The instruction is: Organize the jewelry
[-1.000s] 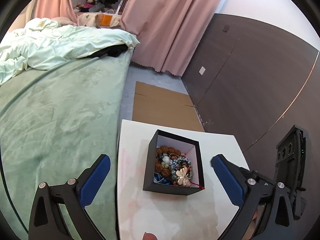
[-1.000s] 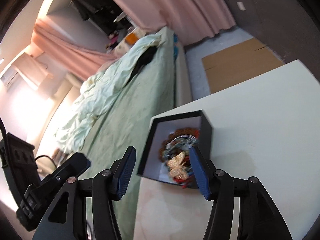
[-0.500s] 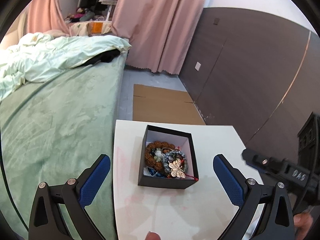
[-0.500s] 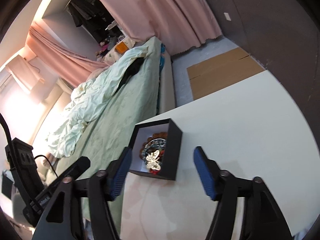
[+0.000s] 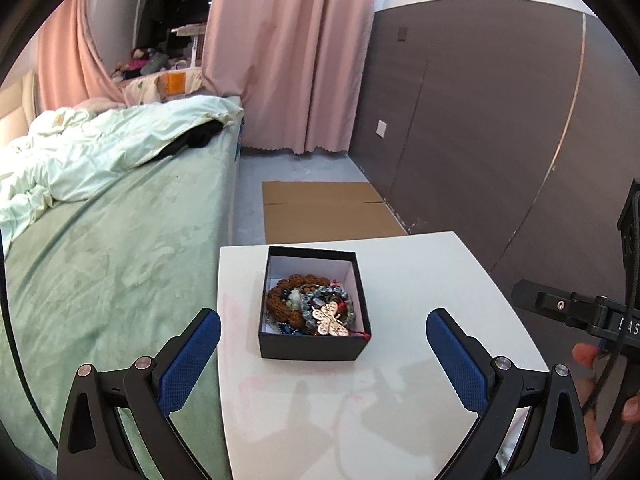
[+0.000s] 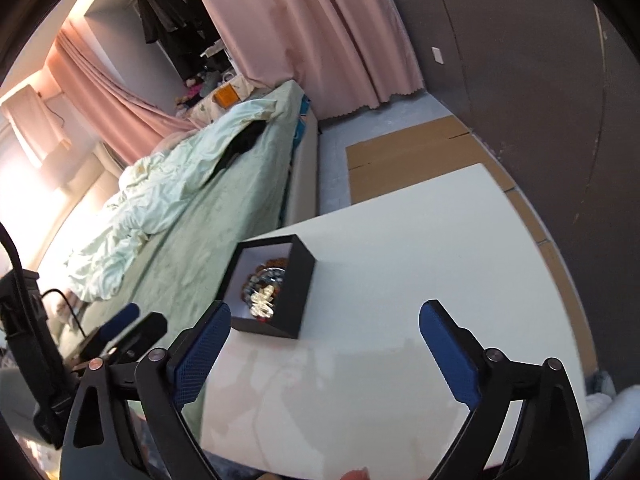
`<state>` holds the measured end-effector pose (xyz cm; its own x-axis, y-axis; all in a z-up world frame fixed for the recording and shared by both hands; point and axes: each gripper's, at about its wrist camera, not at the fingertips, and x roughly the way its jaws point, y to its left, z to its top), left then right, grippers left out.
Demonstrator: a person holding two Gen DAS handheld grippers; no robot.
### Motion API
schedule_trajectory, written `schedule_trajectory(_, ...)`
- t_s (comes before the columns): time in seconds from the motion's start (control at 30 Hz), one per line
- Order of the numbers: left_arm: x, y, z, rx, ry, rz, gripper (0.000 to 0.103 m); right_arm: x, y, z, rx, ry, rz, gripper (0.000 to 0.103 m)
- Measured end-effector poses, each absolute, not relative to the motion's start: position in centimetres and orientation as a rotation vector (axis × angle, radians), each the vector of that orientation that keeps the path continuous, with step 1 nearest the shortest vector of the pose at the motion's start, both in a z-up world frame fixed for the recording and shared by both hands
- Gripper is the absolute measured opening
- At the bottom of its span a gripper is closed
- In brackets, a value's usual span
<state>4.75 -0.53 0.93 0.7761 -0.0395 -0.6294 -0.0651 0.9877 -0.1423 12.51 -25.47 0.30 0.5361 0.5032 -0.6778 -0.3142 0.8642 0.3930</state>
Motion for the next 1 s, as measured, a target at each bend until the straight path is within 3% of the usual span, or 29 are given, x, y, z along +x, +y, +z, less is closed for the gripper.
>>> schedule_trajectory(0.27,3.5,-1.7,1.1,-0.128,0.670,0.004,0.103,10.8,-25.7,0.8,0.100,0.865,0.495,0.096)
schedule_trajectory(1.0,2.2,-2.1,0.8,-0.128,0.649,0.012,0.103,9.0,-26.4,1.1,0.078,0.844,0.549,0.096)
